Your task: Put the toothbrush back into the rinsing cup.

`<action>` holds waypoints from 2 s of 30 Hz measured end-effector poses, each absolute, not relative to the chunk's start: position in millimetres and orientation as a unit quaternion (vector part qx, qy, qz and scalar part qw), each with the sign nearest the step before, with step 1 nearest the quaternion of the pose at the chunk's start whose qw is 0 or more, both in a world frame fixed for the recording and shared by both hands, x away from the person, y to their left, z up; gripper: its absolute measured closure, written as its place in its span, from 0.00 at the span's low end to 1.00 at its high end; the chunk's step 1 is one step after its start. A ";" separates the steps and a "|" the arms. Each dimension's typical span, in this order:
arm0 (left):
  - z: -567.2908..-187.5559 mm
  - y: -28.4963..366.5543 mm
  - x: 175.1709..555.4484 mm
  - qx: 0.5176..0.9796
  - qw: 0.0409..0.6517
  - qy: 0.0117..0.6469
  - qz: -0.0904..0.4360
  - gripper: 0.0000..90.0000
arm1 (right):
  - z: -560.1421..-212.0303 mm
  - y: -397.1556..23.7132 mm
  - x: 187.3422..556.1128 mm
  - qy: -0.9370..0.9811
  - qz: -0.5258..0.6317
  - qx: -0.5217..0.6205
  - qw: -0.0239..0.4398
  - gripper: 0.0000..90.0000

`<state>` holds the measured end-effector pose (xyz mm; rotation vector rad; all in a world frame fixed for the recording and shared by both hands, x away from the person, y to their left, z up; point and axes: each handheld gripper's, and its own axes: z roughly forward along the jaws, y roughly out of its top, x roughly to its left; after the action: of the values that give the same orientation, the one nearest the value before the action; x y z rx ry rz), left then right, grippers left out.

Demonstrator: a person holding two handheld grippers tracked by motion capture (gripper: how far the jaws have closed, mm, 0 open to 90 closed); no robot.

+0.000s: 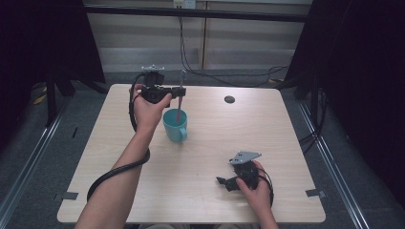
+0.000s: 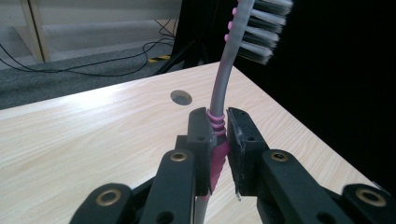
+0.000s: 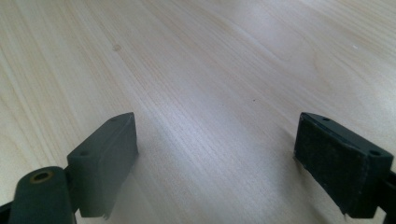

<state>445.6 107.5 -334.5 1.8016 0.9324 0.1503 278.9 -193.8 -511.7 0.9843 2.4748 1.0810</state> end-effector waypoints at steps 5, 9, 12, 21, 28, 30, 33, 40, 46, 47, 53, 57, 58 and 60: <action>-344.0 106.9 449.0 0.751 0.526 0.395 0.061 0.89 | -511.8 -193.8 278.9 0.853 0.373 0.339 0.133 0.14; -350.7 106.1 450.4 0.751 0.523 0.399 0.061 0.89 | -511.8 -193.8 278.8 0.854 0.373 0.339 0.132 0.14; -354.0 105.3 450.7 0.752 0.520 0.399 0.062 0.89 | -511.8 -193.8 278.8 0.854 0.373 0.338 0.131 0.14; -375.9 103.9 451.9 0.756 0.510 0.405 0.061 0.89 | -511.9 -193.6 278.8 0.854 0.373 0.337 0.131 0.14; -384.7 105.6 450.4 0.755 0.508 0.409 0.061 0.89 | -511.9 -193.5 278.7 0.855 0.374 0.336 0.131 0.14; -386.3 106.5 450.3 0.752 0.511 0.413 0.060 0.89 | -511.9 -193.5 278.5 0.854 0.373 0.337 0.130 0.14; -388.8 107.4 448.8 0.753 0.510 0.412 0.063 0.89 | -511.9 -193.4 278.5 0.854 0.373 0.337 0.130 0.14; -393.7 107.7 447.4 0.752 0.509 0.414 0.060 0.89 | -511.9 -193.4 278.4 0.854 0.373 0.337 0.130 0.14; -404.7 106.5 444.7 0.759 0.499 0.415 0.059 0.89 | -511.7 -193.2 277.9 0.855 0.373 0.335 0.132 0.15; -406.3 106.3 444.2 0.759 0.497 0.416 0.057 0.89 | -511.8 -193.3 278.0 0.855 0.373 0.335 0.132 0.15; -414.6 106.8 442.9 0.763 0.492 0.417 0.046 0.84 | -511.8 -193.3 278.0 0.855 0.373 0.334 0.132 0.15; -416.5 106.1 440.6 0.769 0.491 0.405 0.056 0.68 | -511.8 -193.3 278.0 0.855 0.373 0.335 0.131 0.15; -416.6 106.2 439.6 0.770 0.490 0.405 0.058 0.68 | -511.8 -193.3 278.0 0.855 0.373 0.335 0.131 0.15; -416.1 107.3 437.2 0.769 0.488 0.408 0.067 0.53 | -511.7 -193.3 278.0 0.855 0.373 0.335 0.131 0.15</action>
<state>437.2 107.3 -416.1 1.8687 0.9917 0.1639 278.0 -193.3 -511.7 0.9719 2.4835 1.0826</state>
